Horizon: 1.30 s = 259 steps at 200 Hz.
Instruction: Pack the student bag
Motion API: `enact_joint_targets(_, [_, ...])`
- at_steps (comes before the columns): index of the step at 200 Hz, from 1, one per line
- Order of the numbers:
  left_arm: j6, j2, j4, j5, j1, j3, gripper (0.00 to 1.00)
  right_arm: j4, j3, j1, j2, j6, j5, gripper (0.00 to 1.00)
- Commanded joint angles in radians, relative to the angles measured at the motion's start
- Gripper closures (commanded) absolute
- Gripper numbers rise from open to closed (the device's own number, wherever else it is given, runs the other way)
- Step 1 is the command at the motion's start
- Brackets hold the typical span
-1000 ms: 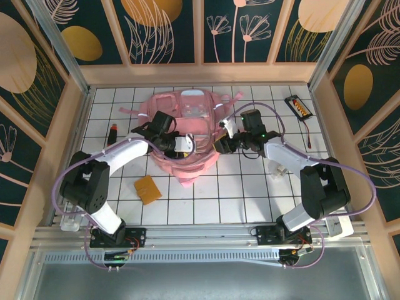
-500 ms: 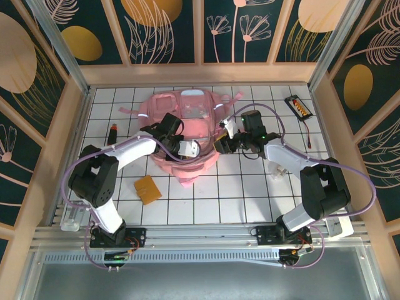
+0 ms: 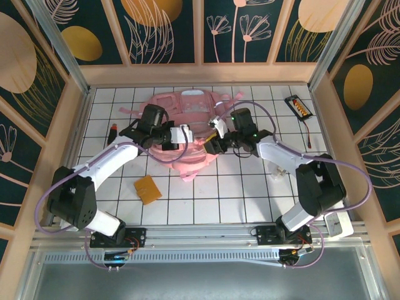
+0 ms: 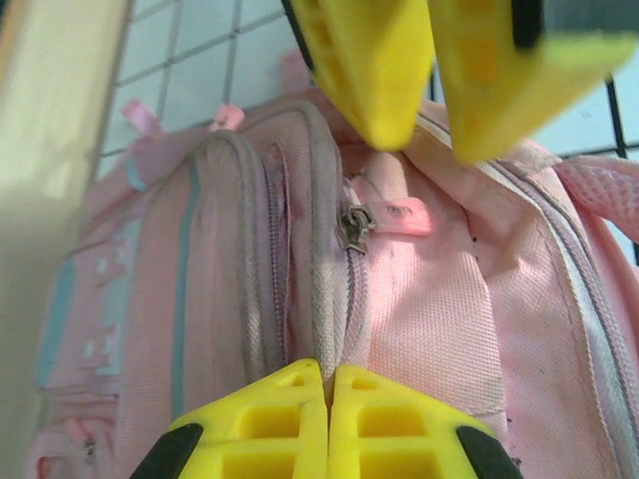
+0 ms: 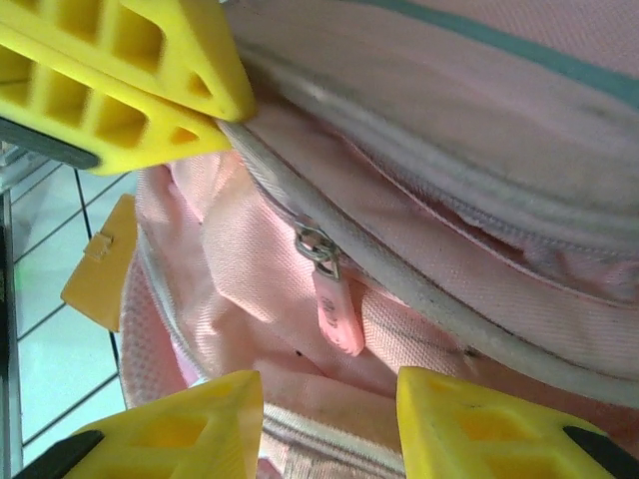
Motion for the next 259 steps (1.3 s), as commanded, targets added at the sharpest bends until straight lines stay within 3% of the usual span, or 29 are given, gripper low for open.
enact_joint_targets(1, [-0.071,-0.048,0.163,0.144,0.025,-0.039,1.00,-0.023,0.026,0.002,0.043,0.070,-0.014,0.59])
enact_joint_targets(58, [-0.127,-0.060,0.211,0.192,0.028,-0.082,1.00,0.064,0.021,0.016,0.068,0.137,-0.118,0.52])
enact_joint_targets(151, [-0.152,-0.059,0.201,0.215,0.029,-0.087,1.00,0.448,-0.105,0.069,0.103,0.327,-0.053,0.52])
enact_joint_targets(180, [-0.153,-0.054,0.177,0.204,0.029,-0.080,1.00,0.519,-0.123,0.076,0.108,0.368,-0.026,0.63])
enact_joint_targets(216, [-0.146,-0.056,0.169,0.186,0.029,-0.092,1.00,0.539,-0.155,0.070,0.084,0.384,0.049,1.00])
enact_joint_targets(241, [-0.140,-0.065,0.159,0.165,0.037,-0.093,1.00,0.486,-0.169,0.059,0.047,0.362,0.084,1.00])
enact_joint_targets(259, [-0.116,-0.067,0.137,0.144,0.052,-0.117,1.00,0.394,-0.176,0.035,0.012,0.348,0.213,1.00])
